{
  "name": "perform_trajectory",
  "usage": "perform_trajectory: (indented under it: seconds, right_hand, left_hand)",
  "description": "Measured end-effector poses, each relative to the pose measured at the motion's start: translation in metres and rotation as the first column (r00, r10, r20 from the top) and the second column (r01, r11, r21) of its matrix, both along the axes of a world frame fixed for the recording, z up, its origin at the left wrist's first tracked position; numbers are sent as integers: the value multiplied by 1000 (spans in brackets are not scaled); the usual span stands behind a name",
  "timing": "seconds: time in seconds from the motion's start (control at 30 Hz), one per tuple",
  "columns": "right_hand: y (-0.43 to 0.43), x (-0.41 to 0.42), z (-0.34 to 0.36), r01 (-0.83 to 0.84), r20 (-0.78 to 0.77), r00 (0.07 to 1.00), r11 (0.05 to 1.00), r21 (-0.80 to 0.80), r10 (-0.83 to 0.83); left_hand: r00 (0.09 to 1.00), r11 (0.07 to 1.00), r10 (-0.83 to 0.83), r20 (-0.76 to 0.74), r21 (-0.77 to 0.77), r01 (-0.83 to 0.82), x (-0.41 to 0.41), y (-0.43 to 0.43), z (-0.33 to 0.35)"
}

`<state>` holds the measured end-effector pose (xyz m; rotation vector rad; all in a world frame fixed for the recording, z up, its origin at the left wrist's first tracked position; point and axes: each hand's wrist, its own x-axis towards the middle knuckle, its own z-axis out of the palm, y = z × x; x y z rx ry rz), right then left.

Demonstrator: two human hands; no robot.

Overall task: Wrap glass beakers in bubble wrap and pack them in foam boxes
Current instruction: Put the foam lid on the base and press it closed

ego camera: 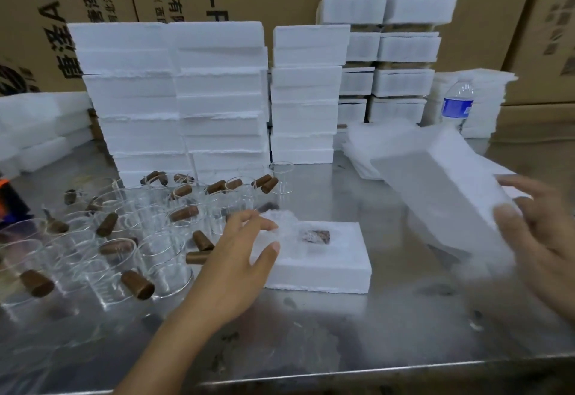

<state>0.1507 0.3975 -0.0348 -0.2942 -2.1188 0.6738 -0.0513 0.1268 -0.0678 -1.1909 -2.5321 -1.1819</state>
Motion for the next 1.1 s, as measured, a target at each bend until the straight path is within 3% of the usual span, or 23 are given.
perform_trajectory:
  seconds: [0.13, 0.3, 0.37, 0.43, 0.53, 0.63, 0.77, 0.83, 0.97, 1.1]
  right_hand:
    - [-26, -31, 24, -28, -84, 996, 988, -154, 15]
    - [-41, -68, 63, -135, 37, 988, 965, -227, 147]
    - [-44, -76, 76, -206, 104, 964, 932, -297, 246]
    - [-44, -84, 83, -257, 254, 902, 906, -337, 350]
    - [-48, -95, 86, -373, 428, 734, 840, -394, 527]
    - [-41, -106, 81, -338, 421, 672, 758, -559, 610]
    - [-31, -110, 71, -273, 466, 609, 721, -637, 642]
    - [-32, -112, 64, -236, 465, 637, 730, -642, 615]
    - [-36, -122, 49, -153, 339, 814, 738, -658, 471]
    - [-42, -127, 42, -141, 258, 865, 703, -697, 430]
  left_hand:
    - [1000, 1000, -3, 22, 29, 3, 5, 6, -1]
    - [998, 999, -41, 49, 33, 39, 15, 9, 1]
    - [990, 993, -42, 132, 114, 27, 19, 8, 7]
    - [962, 945, -64, 265, 325, -27, 23, 6, 18]
    - [905, 823, -143, 401, 556, -117, 20, 1, 32]
    - [865, 780, -246, 437, 619, -91, 18, -5, 35]
    - [863, 804, -221, 454, 586, -102, 18, -13, 29]
    - [872, 827, -196, 448, 554, -99, 17, -12, 28]
    - [914, 870, -130, 385, 487, -81, 19, -5, 24]
    - [916, 873, -91, 390, 474, -115, 21, -5, 21]
